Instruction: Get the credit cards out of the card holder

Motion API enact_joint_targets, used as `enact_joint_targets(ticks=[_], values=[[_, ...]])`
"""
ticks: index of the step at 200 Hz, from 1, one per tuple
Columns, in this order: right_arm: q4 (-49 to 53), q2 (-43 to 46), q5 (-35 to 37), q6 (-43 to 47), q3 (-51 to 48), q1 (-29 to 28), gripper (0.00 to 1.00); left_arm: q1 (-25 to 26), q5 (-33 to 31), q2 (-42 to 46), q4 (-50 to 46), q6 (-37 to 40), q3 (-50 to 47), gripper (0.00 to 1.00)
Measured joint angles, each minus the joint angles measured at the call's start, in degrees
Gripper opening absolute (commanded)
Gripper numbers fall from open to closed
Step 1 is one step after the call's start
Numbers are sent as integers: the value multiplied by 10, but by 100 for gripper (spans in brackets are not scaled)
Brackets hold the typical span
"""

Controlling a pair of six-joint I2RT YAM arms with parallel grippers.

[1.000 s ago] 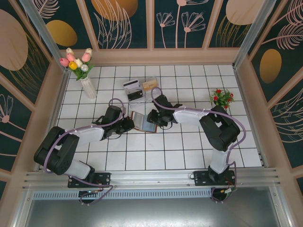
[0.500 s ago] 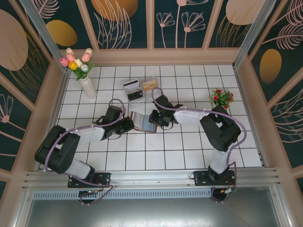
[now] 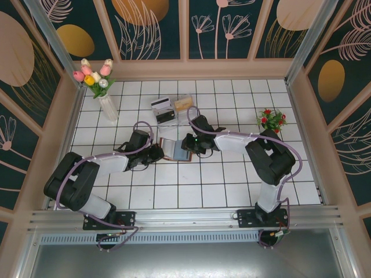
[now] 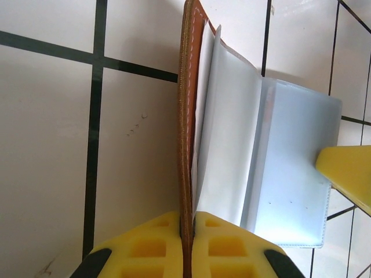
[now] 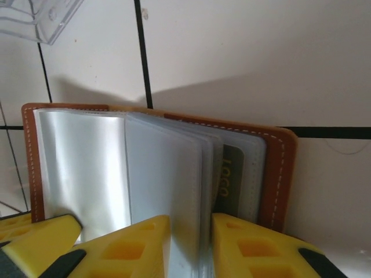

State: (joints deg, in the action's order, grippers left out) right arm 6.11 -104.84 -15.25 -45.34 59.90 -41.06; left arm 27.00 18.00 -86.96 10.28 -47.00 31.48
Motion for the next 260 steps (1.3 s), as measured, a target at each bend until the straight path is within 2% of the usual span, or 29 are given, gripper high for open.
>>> enact_joint_targets(ticks=[100, 169, 260], values=[[-65, 30, -66, 0, -15, 0, 29, 0, 17, -18, 2, 2, 2, 0], [-115, 30, -118, -2, -26, 0, 30, 0, 26, -24, 2, 2, 5, 0], [-153, 2, -149, -11, -25, 0, 31, 0, 28, -24, 2, 2, 5, 0]])
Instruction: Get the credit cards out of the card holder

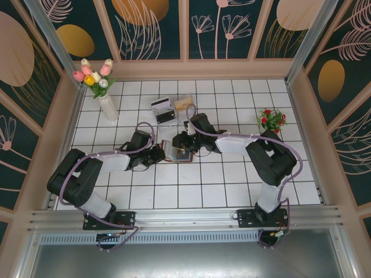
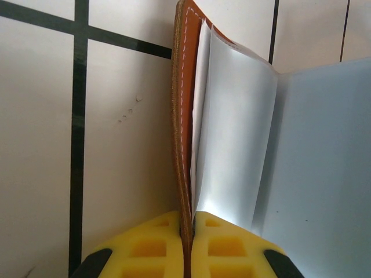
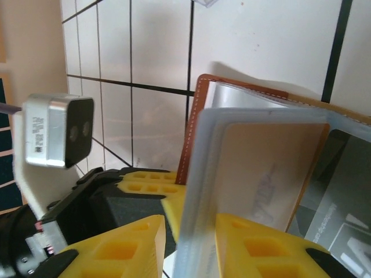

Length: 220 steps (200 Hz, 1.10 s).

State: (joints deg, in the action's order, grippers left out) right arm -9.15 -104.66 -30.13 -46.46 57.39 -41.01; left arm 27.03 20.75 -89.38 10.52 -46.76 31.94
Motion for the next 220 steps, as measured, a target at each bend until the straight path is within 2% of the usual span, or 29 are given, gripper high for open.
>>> enact_joint_targets(ticks=[44, 83, 97, 148, 170, 185, 199, 220], values=[[-16, -35, -13, -6, 17, -1, 32, 0, 0, 0, 0, 0, 0, 1], [-18, -61, -12, -6, 20, -2, 35, 0, -14, 18, -19, 1, 0, 16], [-18, -65, -12, -6, 20, -2, 36, 1, -26, 32, -33, 1, 0, 18], [-9, -71, -11, -4, 34, -2, 38, 1, -103, 102, -128, 11, 6, 30], [-7, -78, -10, -4, 42, -2, 38, 1, -136, 140, -161, 14, 15, 31], [-4, -83, -10, -3, 48, -2, 38, 1, -151, 165, -173, 15, 19, 27], [0, -87, -10, 0, 54, -3, 38, 1, -152, 183, -176, 16, 21, 21], [3, -89, -10, 0, 60, -6, 38, 1, -130, 201, -161, 16, 20, 18]])
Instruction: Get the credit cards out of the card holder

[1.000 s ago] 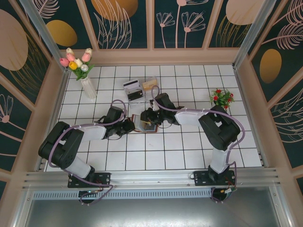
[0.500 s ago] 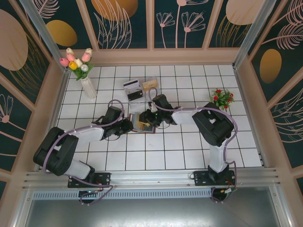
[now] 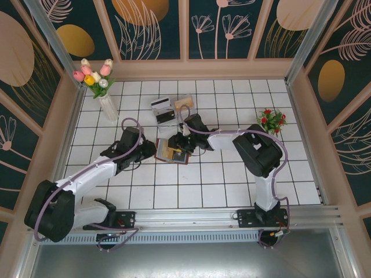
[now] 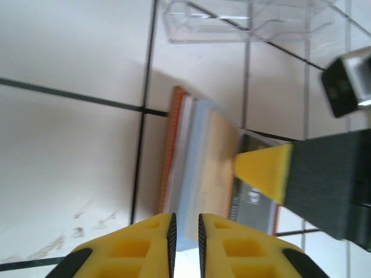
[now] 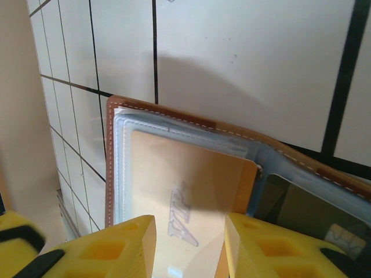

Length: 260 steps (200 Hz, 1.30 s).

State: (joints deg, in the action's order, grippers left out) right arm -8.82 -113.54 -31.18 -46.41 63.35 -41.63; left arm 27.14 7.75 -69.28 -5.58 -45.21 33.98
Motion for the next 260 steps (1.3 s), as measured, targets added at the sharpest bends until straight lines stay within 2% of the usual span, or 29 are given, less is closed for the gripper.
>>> enact_joint_targets(ticks=[29, 50, 74, 104, 166, 260], values=[[2, 0, 0, 0, 0, -2, 38, 5, 38, -10, 38, 0, 2, 14], [2, 0, 0, 0, 0, -3, 37, 12, 49, -65, 40, 8, 24, 9], [2, 0, 5, -2, 0, -3, 35, 16, 38, -126, 33, 21, 54, 3], [0, 7, 16, -9, -13, -3, 33, 16, 8, -155, 27, 32, 64, 0], [-2, 30, 32, -27, -36, -3, 33, 16, -12, -196, 28, 32, 66, 0], [-2, 24, 26, -35, -36, -5, 30, 16, -18, -208, 34, 29, 61, 0]])
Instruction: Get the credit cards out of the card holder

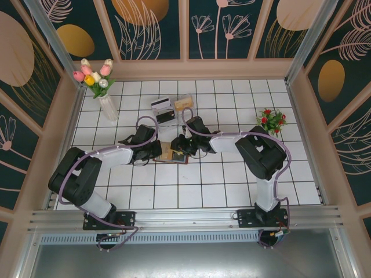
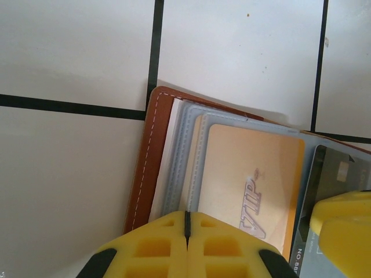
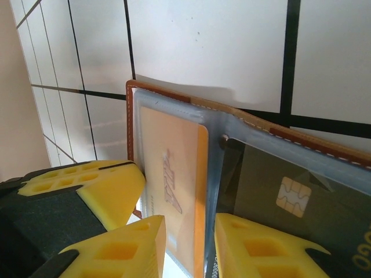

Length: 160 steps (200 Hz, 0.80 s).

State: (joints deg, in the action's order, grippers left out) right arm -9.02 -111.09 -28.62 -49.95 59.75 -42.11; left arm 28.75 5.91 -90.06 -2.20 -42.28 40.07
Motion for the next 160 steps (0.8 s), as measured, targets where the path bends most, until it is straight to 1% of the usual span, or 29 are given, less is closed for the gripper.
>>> enact_joint_targets(ticks=[45, 52, 60, 70, 160], values=[[4, -6, 1, 1, 3, -2, 29, 0, 0, 0, 12, 0, -6, 0], [5, -7, 1, 1, 4, -2, 27, 0, 0, 0, 14, -1, -7, 0], [6, -10, 1, 2, 6, -4, 23, 0, 0, 0, 17, -2, -9, 0], [7, -15, 1, 0, 10, -5, 22, 0, 0, 0, 21, -4, -11, 0], [9, -26, -6, 2, 23, -7, 21, 0, 0, 0, 58, -9, -27, 0]])
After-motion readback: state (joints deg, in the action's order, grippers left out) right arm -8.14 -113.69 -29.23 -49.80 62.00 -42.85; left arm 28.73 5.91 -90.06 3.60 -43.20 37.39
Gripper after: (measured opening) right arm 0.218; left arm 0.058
